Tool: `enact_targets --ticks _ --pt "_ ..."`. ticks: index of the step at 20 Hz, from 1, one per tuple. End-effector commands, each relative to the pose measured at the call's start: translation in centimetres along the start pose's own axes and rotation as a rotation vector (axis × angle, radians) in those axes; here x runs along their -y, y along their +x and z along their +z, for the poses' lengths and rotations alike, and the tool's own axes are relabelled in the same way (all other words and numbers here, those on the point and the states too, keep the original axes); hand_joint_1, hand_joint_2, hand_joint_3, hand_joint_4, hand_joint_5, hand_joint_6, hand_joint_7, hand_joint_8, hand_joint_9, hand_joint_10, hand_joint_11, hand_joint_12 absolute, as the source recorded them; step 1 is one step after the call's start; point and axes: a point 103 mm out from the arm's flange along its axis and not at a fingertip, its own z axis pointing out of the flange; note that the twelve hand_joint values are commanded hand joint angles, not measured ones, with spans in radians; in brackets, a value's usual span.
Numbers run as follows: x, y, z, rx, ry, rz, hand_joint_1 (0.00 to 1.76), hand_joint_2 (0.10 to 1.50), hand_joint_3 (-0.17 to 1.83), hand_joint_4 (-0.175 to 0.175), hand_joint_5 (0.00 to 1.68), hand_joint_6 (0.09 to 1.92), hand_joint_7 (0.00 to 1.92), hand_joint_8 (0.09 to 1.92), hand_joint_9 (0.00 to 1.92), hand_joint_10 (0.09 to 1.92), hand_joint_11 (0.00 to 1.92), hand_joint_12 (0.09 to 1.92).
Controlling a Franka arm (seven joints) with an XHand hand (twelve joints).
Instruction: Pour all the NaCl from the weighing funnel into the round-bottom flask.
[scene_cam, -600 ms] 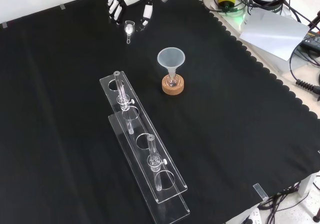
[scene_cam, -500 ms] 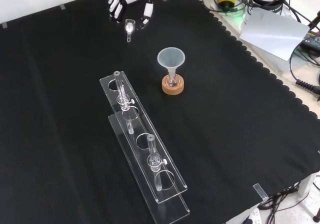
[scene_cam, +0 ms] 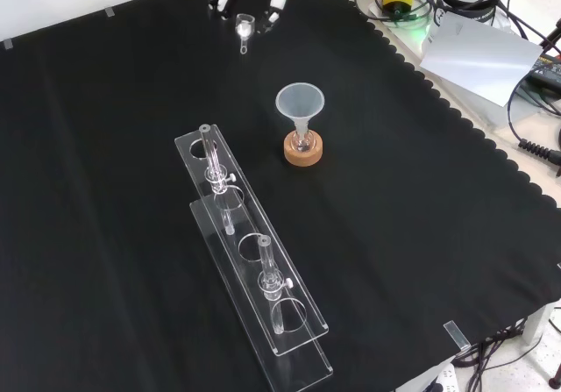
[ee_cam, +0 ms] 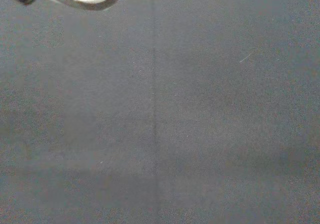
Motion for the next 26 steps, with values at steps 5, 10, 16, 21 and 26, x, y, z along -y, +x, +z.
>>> enact_targets --ticks 5,10,16,21,26 --pt "5.3 3.8 -1.3 0.092 0.07 -0.069 1.05 0.71 0.78 0.175 1.04 1.13 0.66 0.67 1.0 0.47 0.69 1.16" --pt "6.5 6.0 -1.3 0.133 0.071 -0.09 1.05 0.7 0.79 0.175 1.05 1.12 0.73 0.65 1.03 0.46 0.71 1.15" --pt "6.6 8.2 -0.8 0.184 0.097 -0.115 1.06 0.7 0.79 0.175 1.05 1.12 0.75 0.64 1.04 0.45 0.73 1.14" --pt "6.3 9.4 -0.8 0.21 0.107 -0.124 1.06 0.7 0.79 0.175 1.05 1.12 0.76 0.63 1.06 0.45 0.75 1.13" --pt "5.6 9.8 -1.0 0.242 0.116 -0.131 1.06 0.7 0.79 0.175 1.05 1.12 0.77 0.63 1.07 0.45 0.76 1.13"
